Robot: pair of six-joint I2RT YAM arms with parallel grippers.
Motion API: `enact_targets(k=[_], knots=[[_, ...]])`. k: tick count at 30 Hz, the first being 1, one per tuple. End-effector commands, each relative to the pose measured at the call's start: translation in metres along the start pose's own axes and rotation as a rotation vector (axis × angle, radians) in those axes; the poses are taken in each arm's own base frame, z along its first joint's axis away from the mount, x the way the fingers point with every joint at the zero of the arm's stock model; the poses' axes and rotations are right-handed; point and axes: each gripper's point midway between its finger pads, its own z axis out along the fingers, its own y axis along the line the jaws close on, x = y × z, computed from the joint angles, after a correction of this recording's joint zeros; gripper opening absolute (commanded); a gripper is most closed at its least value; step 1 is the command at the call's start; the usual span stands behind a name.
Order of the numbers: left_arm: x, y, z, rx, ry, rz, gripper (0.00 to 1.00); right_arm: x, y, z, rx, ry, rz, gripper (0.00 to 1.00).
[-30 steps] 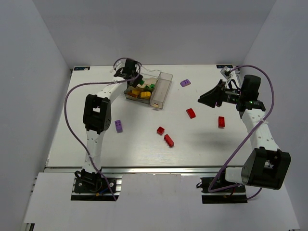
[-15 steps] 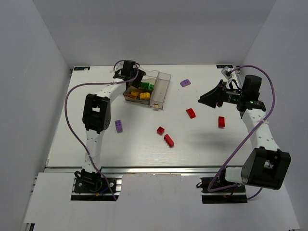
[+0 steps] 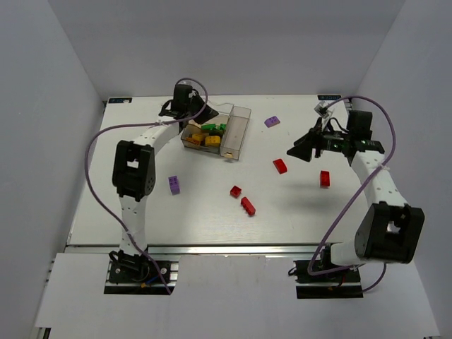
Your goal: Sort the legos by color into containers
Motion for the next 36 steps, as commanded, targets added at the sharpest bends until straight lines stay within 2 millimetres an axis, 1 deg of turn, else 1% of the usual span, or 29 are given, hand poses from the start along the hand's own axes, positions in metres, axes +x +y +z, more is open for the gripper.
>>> enact_targets(k=[1, 2, 3, 4, 5, 6, 7, 8, 9, 10, 11, 12, 13, 14, 15, 16, 17, 18, 20, 21, 22, 24, 26, 27, 29, 30, 33, 35, 36], knots=[[0.008, -0.070, -0.091, 0.317, 0.080, 0.439, 0.00, 0.024, -0.029, 0.008, 0.115, 0.167, -0.100, 0.72], [0.008, -0.081, -0.122, 0.359, 0.052, 0.568, 0.06, 0.025, -0.039, 0.009, 0.147, 0.201, -0.154, 0.73], [0.021, -0.051, -0.127, 0.299, 0.099, 0.537, 0.19, 0.035, -0.058, 0.006, 0.243, 0.273, -0.169, 0.76], [0.023, -0.041, -0.151, 0.253, 0.095, 0.656, 0.53, 0.047, -0.069, 0.011, 0.284, 0.334, -0.168, 0.85], [0.016, -0.023, -0.157, 0.153, 0.060, 0.673, 0.62, 0.050, -0.075, 0.019, 0.318, 0.375, -0.193, 0.89], [0.018, -0.011, -0.166, 0.108, 0.065, 0.698, 0.68, 0.057, -0.094, 0.013, 0.430, 0.435, -0.198, 0.89], [0.027, 0.010, -0.184, 0.036, 0.087, 0.712, 0.80, 0.064, -0.106, 0.013, 0.487, 0.471, -0.188, 0.89], [0.016, 0.028, -0.192, -0.081, 0.033, 0.708, 0.85, 0.064, -0.109, 0.025, 0.510, 0.479, -0.211, 0.89], [0.015, 0.042, -0.200, -0.150, 0.024, 0.701, 0.89, 0.072, -0.123, 0.020, 0.604, 0.513, -0.182, 0.89], [0.013, 0.053, -0.210, -0.205, 0.008, 0.695, 0.94, 0.076, -0.130, 0.020, 0.647, 0.533, -0.175, 0.89], [0.008, 0.077, -0.225, -0.325, -0.043, 0.658, 0.98, 0.080, -0.126, 0.032, 0.650, 0.554, -0.182, 0.89], [0.010, 0.085, -0.232, -0.360, -0.051, 0.645, 0.98, 0.088, -0.134, 0.034, 0.692, 0.577, -0.158, 0.89], [0.007, 0.084, -0.245, -0.366, -0.093, 0.640, 0.98, 0.094, -0.134, 0.041, 0.687, 0.594, -0.157, 0.89], [0.013, 0.103, -0.249, -0.407, -0.094, 0.633, 0.98, 0.099, -0.135, 0.044, 0.693, 0.606, -0.152, 0.88], [0.012, 0.110, -0.253, -0.429, -0.116, 0.637, 0.98, 0.108, -0.139, 0.052, 0.700, 0.632, -0.148, 0.88], [0.006, 0.104, -0.261, -0.410, -0.175, 0.644, 0.98, 0.111, -0.141, 0.055, 0.704, 0.639, -0.136, 0.86], [0.011, 0.118, -0.263, -0.436, -0.175, 0.650, 0.98, 0.113, -0.143, 0.059, 0.703, 0.643, -0.126, 0.86], [0.009, 0.120, -0.266, -0.443, -0.191, 0.655, 0.98, 0.121, -0.149, 0.061, 0.722, 0.669, -0.124, 0.85], [0.004, 0.116, -0.273, -0.446, -0.220, 0.662, 0.98, 0.119, -0.152, 0.069, 0.719, 0.658, -0.109, 0.84], [0.006, 0.114, -0.273, -0.432, -0.216, 0.663, 0.98, 0.129, -0.156, 0.074, 0.712, 0.678, -0.093, 0.83], [0.006, 0.113, -0.274, -0.423, -0.219, 0.664, 0.98, 0.126, -0.156, 0.078, 0.709, 0.677, -0.091, 0.80], [0.007, 0.114, -0.274, -0.427, -0.209, 0.667, 0.98, 0.136, -0.161, 0.082, 0.718, 0.711, -0.078, 0.78], [0.006, 0.115, -0.276, -0.435, -0.214, 0.670, 0.98, 0.139, -0.163, 0.084, 0.722, 0.719, -0.077, 0.73], [0.006, 0.114, -0.277, -0.432, -0.220, 0.670, 0.98, 0.144, -0.162, 0.086, 0.712, 0.727, -0.075, 0.67], [0.006, 0.114, -0.279, -0.431, -0.227, 0.672, 0.98, 0.147, -0.162, 0.086, 0.698, 0.727, -0.061, 0.60], [0.006, 0.113, -0.280, -0.425, -0.230, 0.672, 0.98, 0.151, -0.162, 0.086, 0.691, 0.733, -0.050, 0.53], [0.007, 0.111, -0.279, -0.409, -0.227, 0.675, 0.98, 0.157, -0.156, 0.088, 0.658, 0.744, -0.023, 0.45], [0.010, 0.109, -0.277, -0.390, -0.213, 0.680, 0.98, 0.158, -0.153, 0.088, 0.641, 0.748, -0.016, 0.33], [0.010, 0.105, -0.277, -0.371, -0.214, 0.686, 0.98, 0.156, -0.151, 0.087, 0.637, 0.742, -0.012, 0.23]])
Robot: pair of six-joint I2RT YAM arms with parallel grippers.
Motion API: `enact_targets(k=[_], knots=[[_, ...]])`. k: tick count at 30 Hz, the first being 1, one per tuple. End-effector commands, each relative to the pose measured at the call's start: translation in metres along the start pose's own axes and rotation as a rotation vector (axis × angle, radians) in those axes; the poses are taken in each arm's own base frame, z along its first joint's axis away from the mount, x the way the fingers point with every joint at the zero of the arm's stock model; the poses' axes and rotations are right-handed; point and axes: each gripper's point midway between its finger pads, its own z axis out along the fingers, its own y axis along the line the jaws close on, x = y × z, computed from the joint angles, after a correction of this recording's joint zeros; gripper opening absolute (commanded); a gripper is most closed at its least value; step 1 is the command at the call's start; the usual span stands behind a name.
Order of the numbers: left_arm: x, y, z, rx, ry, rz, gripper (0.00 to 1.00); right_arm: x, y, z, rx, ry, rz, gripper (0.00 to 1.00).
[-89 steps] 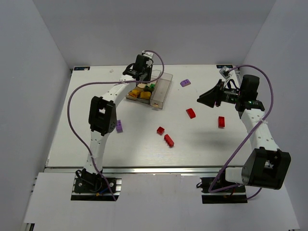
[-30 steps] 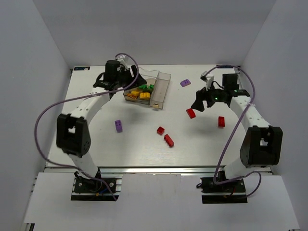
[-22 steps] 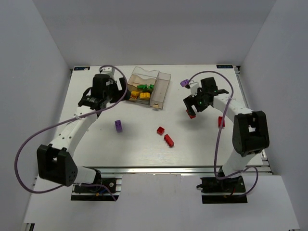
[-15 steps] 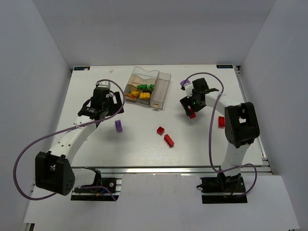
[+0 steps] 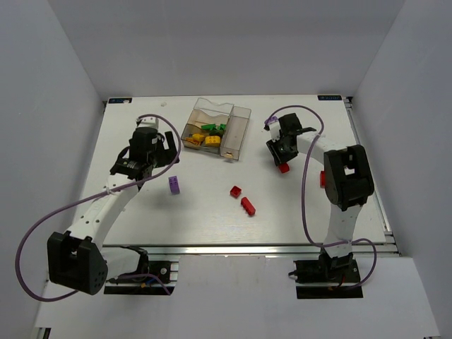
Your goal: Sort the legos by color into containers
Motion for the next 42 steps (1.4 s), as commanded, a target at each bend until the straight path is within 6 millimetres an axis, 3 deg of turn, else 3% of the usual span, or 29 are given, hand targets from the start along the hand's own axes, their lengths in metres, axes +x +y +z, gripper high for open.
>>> enact_targets(k=[1, 3, 4, 5, 6, 9, 10, 12, 13, 15, 16, 17, 20, 25, 32, 35, 38, 40, 42], knots=[[-0.009, -0.009, -0.007, 0.065, -0.041, 0.009, 0.98, -0.005, 0.007, -0.003, -0.047, -0.003, 0.008, 0.16], [-0.012, -0.032, -0.014, 0.202, -0.058, 0.036, 0.95, -0.017, 0.015, -0.014, -0.110, -0.044, -0.046, 0.00], [-0.004, -0.043, -0.015, 0.278, -0.042, 0.054, 0.94, -0.024, 0.021, -0.019, -0.153, -0.069, -0.081, 0.00], [-0.001, -0.054, -0.019, 0.355, -0.037, 0.074, 0.91, -0.035, 0.040, -0.030, -0.257, -0.119, -0.130, 0.00], [0.004, -0.077, -0.027, 0.501, -0.019, 0.102, 0.89, -0.039, 0.052, -0.038, -0.315, -0.140, -0.179, 0.00], [0.018, -0.097, -0.030, 0.640, 0.040, 0.139, 0.84, -0.081, 0.076, -0.062, -0.401, -0.280, -0.328, 0.00], [0.020, -0.099, -0.030, 0.654, 0.051, 0.145, 0.83, -0.105, 0.077, -0.072, -0.389, -0.331, -0.332, 0.00], [0.022, -0.101, -0.029, 0.667, 0.069, 0.151, 0.83, -0.128, 0.076, -0.068, -0.366, -0.348, -0.290, 0.00], [0.023, -0.101, -0.028, 0.667, 0.071, 0.151, 0.83, -0.160, 0.076, -0.081, -0.342, -0.413, -0.276, 0.00], [0.024, -0.101, -0.029, 0.672, 0.063, 0.152, 0.84, -0.178, 0.076, -0.066, -0.335, -0.403, -0.127, 0.00], [0.023, -0.101, -0.030, 0.675, 0.057, 0.154, 0.84, -0.205, 0.077, -0.078, -0.321, -0.468, -0.100, 0.00], [0.024, -0.104, -0.032, 0.685, 0.054, 0.161, 0.85, -0.210, 0.075, -0.067, -0.312, -0.452, 0.007, 0.00], [0.027, -0.106, -0.033, 0.694, 0.057, 0.168, 0.88, -0.236, 0.069, -0.059, -0.253, -0.500, 0.170, 0.00], [0.034, -0.116, -0.031, 0.734, 0.099, 0.071, 0.94, -0.240, 0.056, -0.043, -0.138, -0.519, 0.425, 0.00], [0.042, -0.135, -0.048, 0.852, 0.159, -0.135, 0.98, -0.246, 0.057, -0.032, -0.126, -0.564, 0.476, 0.00], [0.043, -0.137, -0.049, 0.834, 0.188, -0.192, 0.98, -0.247, 0.058, -0.021, -0.141, -0.539, 0.474, 0.08], [0.056, -0.139, -0.046, 0.798, 0.254, -0.198, 0.98, -0.247, 0.065, -0.015, -0.169, -0.523, 0.472, 0.25], [0.071, -0.141, -0.043, 0.766, 0.314, -0.210, 0.98, -0.246, 0.066, -0.014, -0.173, -0.521, 0.473, 0.33], [0.089, -0.144, -0.041, 0.746, 0.377, -0.215, 0.98, -0.246, 0.069, -0.013, -0.197, -0.516, 0.469, 0.48]])
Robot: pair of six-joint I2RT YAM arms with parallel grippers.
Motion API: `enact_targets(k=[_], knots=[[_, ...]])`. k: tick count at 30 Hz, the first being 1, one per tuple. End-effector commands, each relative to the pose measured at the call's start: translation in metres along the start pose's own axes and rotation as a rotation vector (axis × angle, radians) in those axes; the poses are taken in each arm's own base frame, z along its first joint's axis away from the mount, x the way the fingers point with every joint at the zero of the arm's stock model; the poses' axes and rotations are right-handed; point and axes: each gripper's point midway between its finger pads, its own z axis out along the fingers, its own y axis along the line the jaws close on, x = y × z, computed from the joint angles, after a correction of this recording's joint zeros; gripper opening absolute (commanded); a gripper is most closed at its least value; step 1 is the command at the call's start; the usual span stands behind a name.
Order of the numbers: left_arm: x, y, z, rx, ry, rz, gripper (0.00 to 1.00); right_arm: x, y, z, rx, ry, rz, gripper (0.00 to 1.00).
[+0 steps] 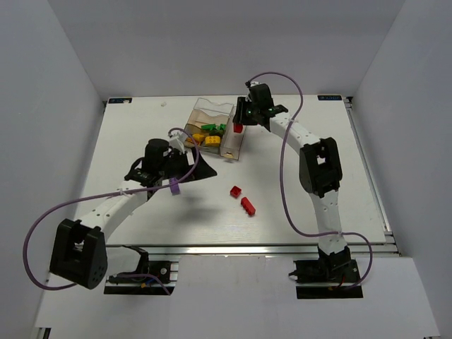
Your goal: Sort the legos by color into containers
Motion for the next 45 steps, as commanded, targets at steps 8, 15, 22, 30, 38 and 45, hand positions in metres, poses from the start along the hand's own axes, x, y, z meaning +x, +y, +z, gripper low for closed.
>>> enact_targets(k=[8, 15, 22, 30, 38, 45], knots=[[0.043, 0.004, 0.029, -0.136, 0.132, -0.121, 0.97, -0.042, 0.031, -0.028, -0.127, -0.110, -0.021, 0.64], [0.060, 0.015, 0.058, -0.325, 0.220, -0.042, 0.59, -0.004, 0.015, -0.096, -0.186, -0.061, -0.204, 0.00], [0.088, 0.028, 0.090, -0.507, 0.342, 0.014, 0.71, 0.040, 0.014, -0.189, -0.458, -0.044, -0.277, 0.23], [0.068, 0.013, 0.110, -0.620, 0.282, 0.201, 0.97, 0.022, 0.006, -0.242, -0.504, -0.178, -0.266, 0.38], [0.084, 0.029, 0.136, -0.718, 0.361, 0.283, 0.85, 0.019, -0.011, -0.250, -0.539, -0.159, -0.180, 0.38], [0.087, 0.033, 0.137, -0.772, 0.383, 0.338, 0.67, 0.017, -0.028, -0.255, -0.564, -0.150, -0.116, 0.37]])
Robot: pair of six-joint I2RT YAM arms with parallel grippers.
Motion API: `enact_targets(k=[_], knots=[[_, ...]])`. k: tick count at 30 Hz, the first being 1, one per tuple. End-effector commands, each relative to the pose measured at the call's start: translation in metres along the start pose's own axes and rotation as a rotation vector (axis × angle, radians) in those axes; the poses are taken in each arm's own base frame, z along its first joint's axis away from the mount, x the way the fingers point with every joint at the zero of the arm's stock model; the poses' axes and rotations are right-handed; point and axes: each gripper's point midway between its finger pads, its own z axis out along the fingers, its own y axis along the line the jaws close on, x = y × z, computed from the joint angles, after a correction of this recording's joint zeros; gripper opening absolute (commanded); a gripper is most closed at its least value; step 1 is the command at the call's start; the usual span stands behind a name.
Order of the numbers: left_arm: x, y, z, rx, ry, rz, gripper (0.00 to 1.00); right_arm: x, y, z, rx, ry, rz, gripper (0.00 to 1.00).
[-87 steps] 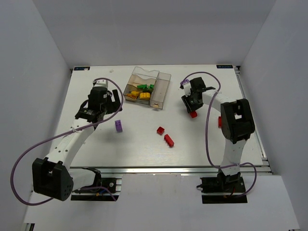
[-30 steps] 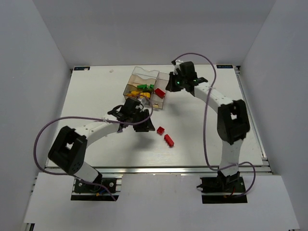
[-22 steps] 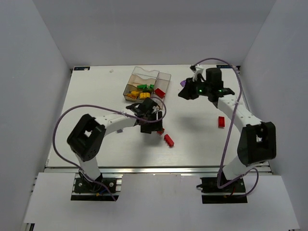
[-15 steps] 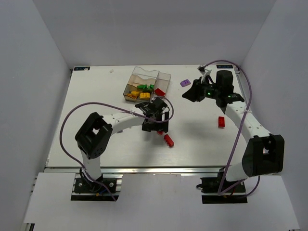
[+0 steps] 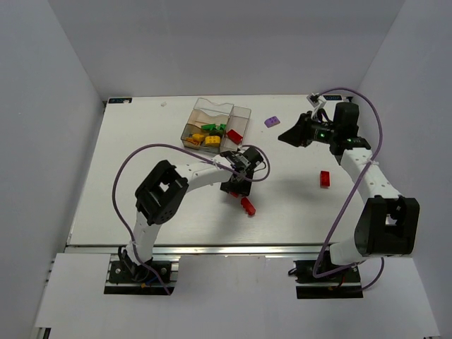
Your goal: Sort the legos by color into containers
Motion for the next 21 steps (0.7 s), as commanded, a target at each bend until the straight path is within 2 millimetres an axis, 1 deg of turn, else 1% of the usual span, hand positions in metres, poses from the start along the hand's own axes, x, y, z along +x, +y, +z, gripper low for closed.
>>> enact_targets(k=[1, 2, 3, 5, 6, 7, 9, 10, 11, 12, 13, 14, 15, 16, 17, 18, 19, 20, 21], knots=[[-0.006, 0.002, -0.012, -0.040, -0.020, 0.034, 0.64, -0.006, 0.002, -0.003, -0.055, -0.017, 0.011, 0.37], [-0.008, 0.004, -0.012, -0.049, -0.022, 0.034, 0.59, -0.006, 0.002, -0.004, -0.058, -0.016, 0.015, 0.36], [-0.006, 0.001, -0.013, -0.048, -0.021, 0.044, 0.46, -0.007, 0.002, -0.005, -0.057, -0.017, 0.016, 0.36], [-0.006, -0.002, -0.017, -0.052, -0.024, 0.054, 0.29, -0.007, 0.000, -0.007, -0.050, -0.016, 0.016, 0.33], [-0.008, 0.001, -0.018, -0.064, -0.033, 0.056, 0.22, -0.007, 0.000, -0.007, -0.045, -0.018, 0.010, 0.31], [-0.010, 0.002, -0.020, -0.068, -0.041, 0.058, 0.22, -0.012, -0.012, -0.018, -0.005, -0.035, 0.015, 0.31], [-0.024, 0.001, -0.030, -0.071, -0.089, 0.056, 0.20, -0.014, -0.025, -0.023, 0.066, -0.042, -0.018, 0.30], [-0.033, 0.004, -0.033, -0.067, -0.108, 0.066, 0.20, -0.012, -0.030, -0.025, 0.102, -0.030, -0.019, 0.30], [-0.048, 0.001, -0.041, -0.047, -0.141, 0.057, 0.20, -0.013, -0.046, -0.028, 0.187, -0.023, -0.063, 0.31], [-0.064, 0.002, -0.047, -0.038, -0.179, 0.051, 0.20, -0.011, -0.057, -0.031, 0.237, -0.007, -0.082, 0.39], [-0.075, 0.000, -0.052, -0.036, -0.211, 0.090, 0.20, -0.018, -0.064, -0.034, 0.277, -0.001, -0.105, 0.45], [-0.103, -0.003, -0.067, -0.024, -0.276, 0.078, 0.19, -0.008, -0.083, -0.038, 0.348, 0.046, -0.096, 0.53], [-0.116, -0.006, -0.076, -0.022, -0.311, 0.081, 0.18, -0.008, -0.093, -0.043, 0.389, 0.055, -0.100, 0.58], [-0.125, -0.003, -0.070, -0.037, -0.304, 0.099, 0.18, -0.006, -0.100, -0.044, 0.414, 0.069, -0.101, 0.64], [-0.137, -0.003, -0.073, -0.040, -0.320, 0.094, 0.18, -0.002, -0.111, -0.048, 0.460, 0.089, -0.094, 0.65], [-0.163, 0.000, -0.088, -0.031, -0.369, 0.065, 0.18, 0.002, -0.119, -0.053, 0.488, 0.102, -0.094, 0.68], [-0.169, 0.001, -0.077, -0.046, -0.359, 0.073, 0.18, 0.003, -0.122, -0.055, 0.498, 0.107, -0.093, 0.68], [-0.178, 0.004, -0.077, -0.050, -0.371, 0.065, 0.17, 0.008, -0.126, -0.057, 0.509, 0.121, -0.080, 0.68], [-0.197, 0.012, -0.083, -0.050, -0.408, 0.035, 0.18, 0.009, -0.129, -0.060, 0.516, 0.121, -0.074, 0.69]])
